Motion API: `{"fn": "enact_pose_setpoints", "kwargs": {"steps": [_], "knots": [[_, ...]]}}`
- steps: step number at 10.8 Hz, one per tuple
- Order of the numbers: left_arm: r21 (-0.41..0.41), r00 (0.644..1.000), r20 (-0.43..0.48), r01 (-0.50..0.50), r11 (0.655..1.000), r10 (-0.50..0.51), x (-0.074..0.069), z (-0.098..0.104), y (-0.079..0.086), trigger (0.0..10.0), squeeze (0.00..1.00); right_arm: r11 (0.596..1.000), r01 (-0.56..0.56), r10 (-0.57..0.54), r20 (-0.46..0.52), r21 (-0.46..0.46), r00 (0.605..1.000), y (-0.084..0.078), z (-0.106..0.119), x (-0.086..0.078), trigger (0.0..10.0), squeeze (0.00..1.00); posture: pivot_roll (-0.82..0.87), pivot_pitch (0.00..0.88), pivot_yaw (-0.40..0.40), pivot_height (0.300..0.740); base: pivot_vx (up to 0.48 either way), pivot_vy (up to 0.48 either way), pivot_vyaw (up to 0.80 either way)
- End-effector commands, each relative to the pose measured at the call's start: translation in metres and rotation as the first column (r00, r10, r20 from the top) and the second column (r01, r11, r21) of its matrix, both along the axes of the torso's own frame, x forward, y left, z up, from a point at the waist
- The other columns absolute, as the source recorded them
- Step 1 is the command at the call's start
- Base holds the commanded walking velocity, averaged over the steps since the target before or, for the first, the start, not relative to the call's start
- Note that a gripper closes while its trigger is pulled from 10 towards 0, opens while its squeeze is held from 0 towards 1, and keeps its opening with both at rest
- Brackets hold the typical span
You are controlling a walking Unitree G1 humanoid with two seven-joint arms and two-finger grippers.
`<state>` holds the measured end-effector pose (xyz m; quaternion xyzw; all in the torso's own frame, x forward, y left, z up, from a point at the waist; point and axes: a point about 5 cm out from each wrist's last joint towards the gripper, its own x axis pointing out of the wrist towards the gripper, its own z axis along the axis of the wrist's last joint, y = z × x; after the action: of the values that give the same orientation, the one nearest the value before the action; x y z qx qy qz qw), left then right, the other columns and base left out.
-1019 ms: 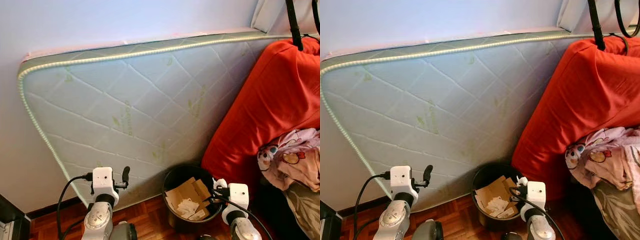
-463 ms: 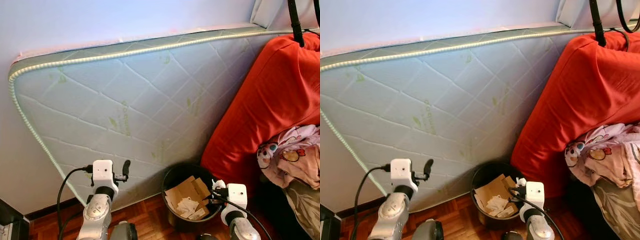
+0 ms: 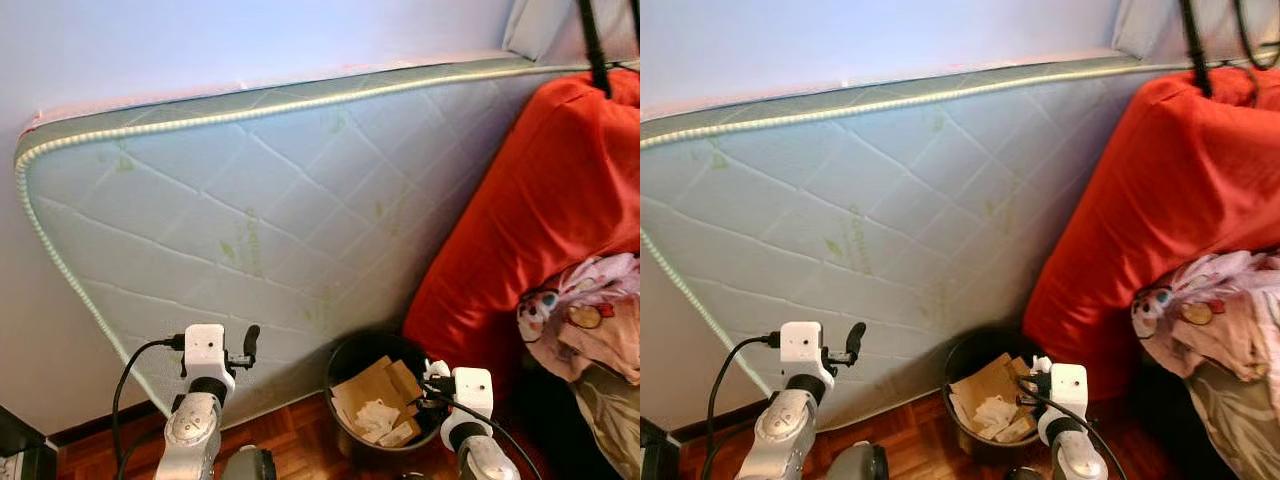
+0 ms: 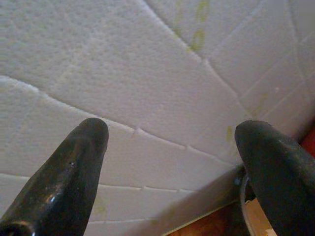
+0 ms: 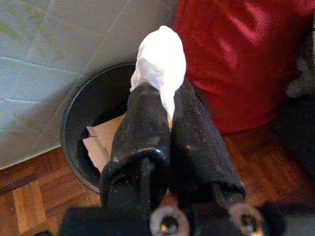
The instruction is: Clean up the room
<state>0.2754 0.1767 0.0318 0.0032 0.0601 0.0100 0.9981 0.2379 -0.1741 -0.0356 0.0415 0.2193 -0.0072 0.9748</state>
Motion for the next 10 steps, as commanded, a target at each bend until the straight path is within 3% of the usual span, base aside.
{"fn": "enact_pose_setpoints", "kwargs": {"steps": [1,8,10], "knots": [[0.006,1.000,-0.011,0.015,1.000,-0.015,-0.001,-0.001,-0.001,10.0,0.00,1.000,-0.004,0.004,-0.001,-0.003,1.000,0.001,0.001,0.002,10.0,0.00,-0.04,0.019,-0.006,0.625,0.307,0.000,0.00],[0.017,0.998,-0.003,0.069,0.997,-0.069,0.002,0.005,-0.008,10.0,0.00,1.000,0.000,0.000,-0.005,-0.004,1.000,0.001,0.005,0.010,10.0,0.00,-0.02,0.069,-0.007,0.625,0.044,0.000,0.00],[0.013,0.994,0.021,0.109,0.994,-0.109,0.019,0.017,-0.016,10.0,0.00,0.999,0.036,-0.037,-0.032,-0.015,0.999,-0.007,0.010,0.022,10.0,0.00,-0.01,0.098,-0.010,0.625,0.000,0.000,0.00]]}}
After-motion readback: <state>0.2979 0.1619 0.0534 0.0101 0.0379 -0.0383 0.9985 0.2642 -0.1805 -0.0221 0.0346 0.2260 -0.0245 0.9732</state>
